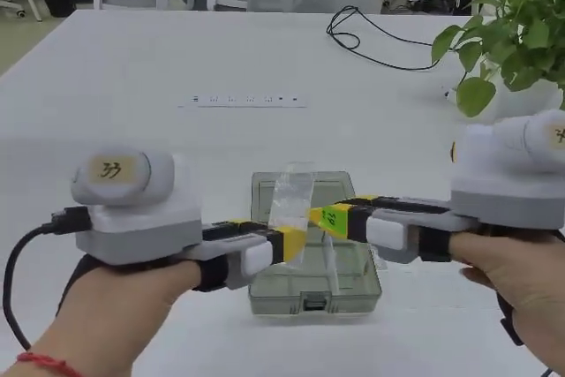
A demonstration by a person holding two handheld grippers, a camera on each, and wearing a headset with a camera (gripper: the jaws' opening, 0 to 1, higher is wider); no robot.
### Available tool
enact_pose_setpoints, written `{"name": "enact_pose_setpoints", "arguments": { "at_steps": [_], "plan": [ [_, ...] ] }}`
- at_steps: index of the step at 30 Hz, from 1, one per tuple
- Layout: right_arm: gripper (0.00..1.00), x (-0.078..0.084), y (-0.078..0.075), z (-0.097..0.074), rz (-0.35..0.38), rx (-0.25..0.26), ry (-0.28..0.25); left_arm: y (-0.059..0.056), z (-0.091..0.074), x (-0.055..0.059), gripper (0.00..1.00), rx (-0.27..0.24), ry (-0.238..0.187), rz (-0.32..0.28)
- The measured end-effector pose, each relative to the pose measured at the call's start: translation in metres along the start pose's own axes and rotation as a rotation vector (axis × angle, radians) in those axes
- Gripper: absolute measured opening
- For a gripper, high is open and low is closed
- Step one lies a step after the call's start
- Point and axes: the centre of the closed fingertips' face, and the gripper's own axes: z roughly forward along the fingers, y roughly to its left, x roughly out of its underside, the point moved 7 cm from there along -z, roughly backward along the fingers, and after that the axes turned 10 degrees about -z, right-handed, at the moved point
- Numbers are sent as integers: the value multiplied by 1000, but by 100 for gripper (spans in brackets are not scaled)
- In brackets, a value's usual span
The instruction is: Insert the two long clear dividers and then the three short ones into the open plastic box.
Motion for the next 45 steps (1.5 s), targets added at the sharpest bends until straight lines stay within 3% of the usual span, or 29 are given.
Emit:
{"name": "enact_pose_setpoints", "arguments": {
  "at_steps": [3,13,18,30,36,43,45],
  "plan": [
    [18,1,1,4,36,11,3,-2,2,2,30,10,5,16],
    [8,8,4,11,102,24,29,-4,3,5,30,13,14,50],
    [7,9,1,13,140,61,25,-3,4,6,31,7,11,71],
    [7,5,7,15,162,65,38,0,5,9,33,21,29,86],
    [7,-1,3,14,177,64,45,10,-3,9,44,42,28,125],
    [7,-8,-6,16,189,66,89,31,-13,4,63,59,52,251],
    [7,-11,-15,17,193,72,102,36,-16,4,69,75,68,306]
  ]
}}
